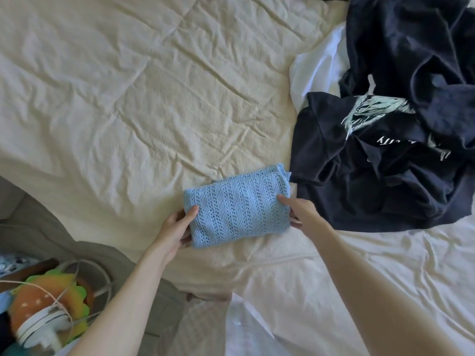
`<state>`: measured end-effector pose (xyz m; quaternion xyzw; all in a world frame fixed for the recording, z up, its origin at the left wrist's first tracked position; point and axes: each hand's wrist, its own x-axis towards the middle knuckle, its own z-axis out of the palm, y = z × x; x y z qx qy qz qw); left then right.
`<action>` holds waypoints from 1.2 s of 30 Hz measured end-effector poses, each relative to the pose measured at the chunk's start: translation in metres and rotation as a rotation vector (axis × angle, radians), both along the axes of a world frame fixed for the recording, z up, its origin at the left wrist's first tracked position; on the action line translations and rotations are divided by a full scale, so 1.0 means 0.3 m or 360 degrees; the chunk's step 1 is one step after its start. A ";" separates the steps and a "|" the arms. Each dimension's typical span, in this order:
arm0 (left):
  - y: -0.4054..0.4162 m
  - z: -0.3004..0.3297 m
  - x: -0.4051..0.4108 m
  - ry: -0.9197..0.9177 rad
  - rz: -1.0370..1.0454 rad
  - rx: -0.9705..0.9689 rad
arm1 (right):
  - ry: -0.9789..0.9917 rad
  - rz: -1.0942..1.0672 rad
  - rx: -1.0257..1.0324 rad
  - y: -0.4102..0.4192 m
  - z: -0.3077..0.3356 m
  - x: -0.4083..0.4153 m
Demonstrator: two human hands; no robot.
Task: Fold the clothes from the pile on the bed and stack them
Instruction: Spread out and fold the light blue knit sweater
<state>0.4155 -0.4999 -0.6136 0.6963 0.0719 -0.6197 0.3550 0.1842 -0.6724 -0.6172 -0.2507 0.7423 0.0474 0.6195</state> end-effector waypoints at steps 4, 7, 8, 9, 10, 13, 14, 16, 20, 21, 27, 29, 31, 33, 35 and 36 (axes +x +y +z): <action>-0.054 -0.018 0.012 0.0032 -0.0013 0.0160 | -0.0207 0.0008 0.0271 -0.061 -0.040 -0.046; -0.078 -0.010 0.016 -0.0010 0.0007 0.0154 | -0.0323 -0.0039 0.0370 -0.073 -0.036 -0.043; -0.078 -0.002 0.017 -0.0038 0.0016 0.0136 | -0.0334 -0.0033 0.0370 -0.074 -0.028 -0.043; -0.076 0.008 0.018 -0.0065 0.0024 0.0116 | -0.0356 -0.0025 0.0362 -0.074 -0.015 -0.047; -0.071 0.023 0.019 -0.0083 0.0025 0.0087 | -0.0388 -0.0017 0.0355 -0.073 0.004 -0.055; -0.054 0.096 0.013 -0.0080 -0.0054 -0.0023 | -0.0479 0.0004 0.0297 -0.048 0.089 -0.110; -0.046 0.125 0.004 -0.0080 -0.0082 -0.0053 | -0.0496 0.0003 0.0262 -0.029 0.122 -0.135; -0.025 0.187 -0.029 -0.0098 -0.0131 -0.0098 | -0.0510 -0.0035 0.0196 0.028 0.182 -0.189; 0.010 0.307 -0.162 -0.0214 -0.0248 -0.0191 | -0.0531 -0.0178 0.0059 0.181 0.297 -0.347; 0.014 0.336 -0.206 -0.0241 -0.0281 -0.0221 | -0.0544 -0.0244 0.0019 0.222 0.323 -0.398; 0.045 0.494 -0.532 -0.0307 -0.0540 -0.0418 | -0.0580 -0.0553 -0.0263 0.473 0.494 -0.761; 0.075 0.544 -0.668 -0.0311 -0.0632 -0.0497 | -0.0605 -0.0646 -0.0359 0.568 0.559 -0.907; 0.115 0.592 -0.803 -0.0312 -0.0699 -0.0566 | -0.0648 -0.0695 -0.0441 0.669 0.619 -1.050; 0.170 0.642 -0.965 -0.0289 -0.0797 -0.0629 | -0.0672 -0.0765 -0.0530 0.797 0.688 -1.213; 0.227 0.689 -1.136 -0.0233 -0.0934 -0.0687 | -0.0652 -0.0874 -0.0612 0.936 0.748 -1.377; 0.255 0.715 -1.234 -0.0196 -0.1024 -0.0710 | -0.0626 -0.0957 -0.0660 1.013 0.780 -1.466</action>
